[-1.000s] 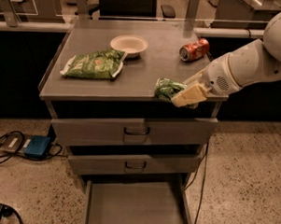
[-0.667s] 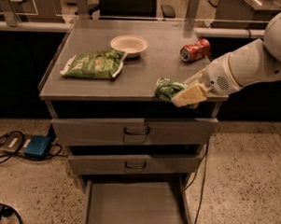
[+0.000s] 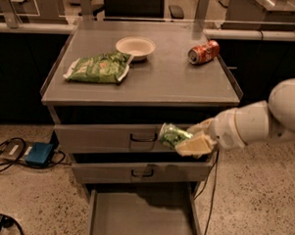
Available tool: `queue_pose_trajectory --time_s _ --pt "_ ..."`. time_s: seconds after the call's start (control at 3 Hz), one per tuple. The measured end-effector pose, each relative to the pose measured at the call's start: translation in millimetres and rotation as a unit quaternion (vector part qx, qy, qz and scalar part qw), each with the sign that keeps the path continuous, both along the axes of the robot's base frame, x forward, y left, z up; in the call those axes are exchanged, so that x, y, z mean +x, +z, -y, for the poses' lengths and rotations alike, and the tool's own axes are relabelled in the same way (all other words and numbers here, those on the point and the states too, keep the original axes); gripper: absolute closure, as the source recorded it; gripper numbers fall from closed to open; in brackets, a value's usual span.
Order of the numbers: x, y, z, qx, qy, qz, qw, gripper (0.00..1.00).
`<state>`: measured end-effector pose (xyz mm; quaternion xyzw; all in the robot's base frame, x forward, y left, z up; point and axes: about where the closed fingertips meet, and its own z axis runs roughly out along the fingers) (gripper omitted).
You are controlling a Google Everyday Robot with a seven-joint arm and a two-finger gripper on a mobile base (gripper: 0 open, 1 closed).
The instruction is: Place green can into bottom drawer
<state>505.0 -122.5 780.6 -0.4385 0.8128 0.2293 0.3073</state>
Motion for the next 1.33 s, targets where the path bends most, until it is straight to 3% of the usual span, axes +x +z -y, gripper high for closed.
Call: queue_pose_trajectory --time_s 0.33,0.67,1.0,1.33 --pt "-54 -78 -7 0.017 -0.006 -0.044 0.9989 1.0" --pt "-75 -131 -8 0.015 -0.01 -0.067 0.9976 1.0" --pt "-74 -199 -13 0.003 0.002 -0.08 0.9968 1.0" --pt "-61 -240 -26 0.003 0.013 -0.091 0.9958 1.0"
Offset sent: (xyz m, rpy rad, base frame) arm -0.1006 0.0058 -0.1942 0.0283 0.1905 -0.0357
